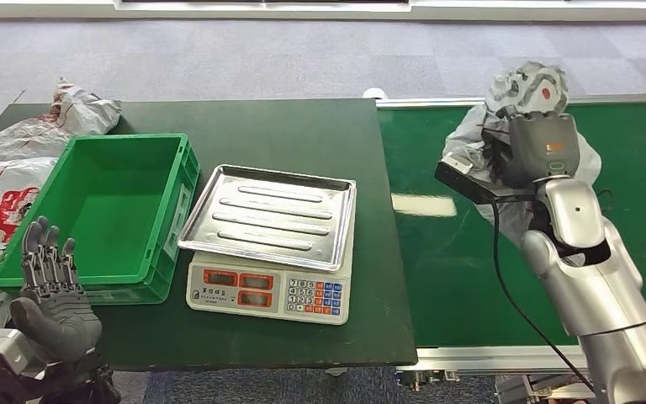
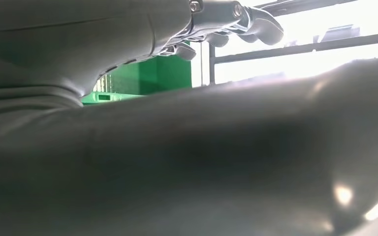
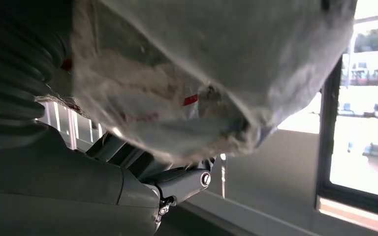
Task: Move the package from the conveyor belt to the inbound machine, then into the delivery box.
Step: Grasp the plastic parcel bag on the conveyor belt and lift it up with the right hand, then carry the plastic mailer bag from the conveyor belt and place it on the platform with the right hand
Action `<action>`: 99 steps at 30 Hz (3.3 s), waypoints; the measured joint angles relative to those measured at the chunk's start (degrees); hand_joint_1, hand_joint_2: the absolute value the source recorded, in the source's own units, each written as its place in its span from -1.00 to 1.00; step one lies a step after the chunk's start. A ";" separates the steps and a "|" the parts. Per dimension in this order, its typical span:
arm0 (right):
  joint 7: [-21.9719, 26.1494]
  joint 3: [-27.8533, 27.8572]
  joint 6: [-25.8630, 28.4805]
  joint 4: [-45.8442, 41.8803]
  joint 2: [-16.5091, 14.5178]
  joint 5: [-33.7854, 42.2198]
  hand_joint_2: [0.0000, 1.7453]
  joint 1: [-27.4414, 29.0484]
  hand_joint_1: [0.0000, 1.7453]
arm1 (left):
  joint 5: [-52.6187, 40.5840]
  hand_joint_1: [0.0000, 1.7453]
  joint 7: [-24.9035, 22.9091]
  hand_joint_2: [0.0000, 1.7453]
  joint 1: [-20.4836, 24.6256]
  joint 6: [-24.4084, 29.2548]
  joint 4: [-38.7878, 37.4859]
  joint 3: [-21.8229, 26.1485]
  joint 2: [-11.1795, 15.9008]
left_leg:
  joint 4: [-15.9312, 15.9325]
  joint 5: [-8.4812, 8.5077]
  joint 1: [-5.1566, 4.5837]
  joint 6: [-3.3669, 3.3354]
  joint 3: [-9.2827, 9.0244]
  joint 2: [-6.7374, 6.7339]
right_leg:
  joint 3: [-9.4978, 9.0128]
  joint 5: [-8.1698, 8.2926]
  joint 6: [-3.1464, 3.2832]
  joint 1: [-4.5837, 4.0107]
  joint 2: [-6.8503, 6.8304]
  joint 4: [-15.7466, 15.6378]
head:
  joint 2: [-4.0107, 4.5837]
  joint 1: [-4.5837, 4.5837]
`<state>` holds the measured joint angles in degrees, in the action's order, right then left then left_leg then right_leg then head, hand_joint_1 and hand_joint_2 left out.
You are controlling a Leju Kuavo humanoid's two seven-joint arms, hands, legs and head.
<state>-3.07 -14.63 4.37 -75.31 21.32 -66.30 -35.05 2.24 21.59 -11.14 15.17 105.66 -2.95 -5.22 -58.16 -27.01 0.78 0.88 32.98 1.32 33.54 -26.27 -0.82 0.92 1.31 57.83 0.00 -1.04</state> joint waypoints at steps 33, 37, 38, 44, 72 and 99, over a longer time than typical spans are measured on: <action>5.63 -24.76 1.13 17.58 -27.13 10.82 1.00 -21.02 1.00 | 3.76 -1.00 1.63 -1.00 4.05 0.88 -4.69 -1.40 1.01 | 0.02 0.18 0.21 0.28 0.12 0.02 | 0.34 0.09 0.29 -0.23 0.06 0.20 | 0.00 -0.02; 6.37 -27.16 0.80 17.58 -31.19 12.64 1.00 -20.83 1.00 | 4.12 -1.00 1.84 -1.00 4.33 1.22 -4.74 -1.40 1.01 | 0.03 0.19 0.27 0.33 0.13 0.04 | 0.36 0.06 0.35 -0.29 0.08 0.21 | 0.00 -0.03; 6.44 -27.67 0.70 17.58 -31.83 12.98 1.00 -20.69 1.00 | 4.15 -1.00 1.83 -1.00 4.41 1.22 -4.78 -1.40 1.01 | 0.03 0.19 0.27 0.33 0.13 0.05 | 0.36 0.05 0.35 -0.29 0.08 0.21 | 0.00 -0.02; 6.82 -29.35 1.15 18.29 -33.50 14.45 1.00 -19.82 1.00 | 4.27 -1.00 1.58 -1.00 4.83 1.16 -5.16 -1.46 1.01 | 0.01 0.21 0.26 0.35 0.15 0.06 | 0.34 0.07 0.36 -0.26 0.05 0.21 | 0.00 -0.01; 6.42 -31.01 6.93 33.58 -34.64 10.48 -1.00 -17.82 -1.00 | 3.37 -1.00 0.10 -1.00 5.48 -0.92 -7.45 -2.80 0.73 | 0.01 0.23 0.27 0.39 0.16 0.04 | 0.41 0.11 0.40 -0.29 0.02 0.21 | 0.00 -0.01; 9.45 -27.27 7.02 29.32 -31.59 10.36 -1.00 -23.59 -1.00 | 4.02 -1.00 0.40 -1.00 5.45 -1.20 -8.94 -2.80 0.35 | 0.00 0.26 0.27 0.43 0.16 0.05 | 0.40 0.14 0.42 -0.29 0.02 0.21 | 0.00 -0.01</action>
<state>6.38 -41.90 11.39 -45.99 -10.27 -55.94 -58.65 6.25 21.99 -5.69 13.97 96.72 -5.75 -4.87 -58.16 -26.74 1.05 1.30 33.14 1.38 33.94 -26.14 -0.40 0.63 1.33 58.04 0.00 -1.05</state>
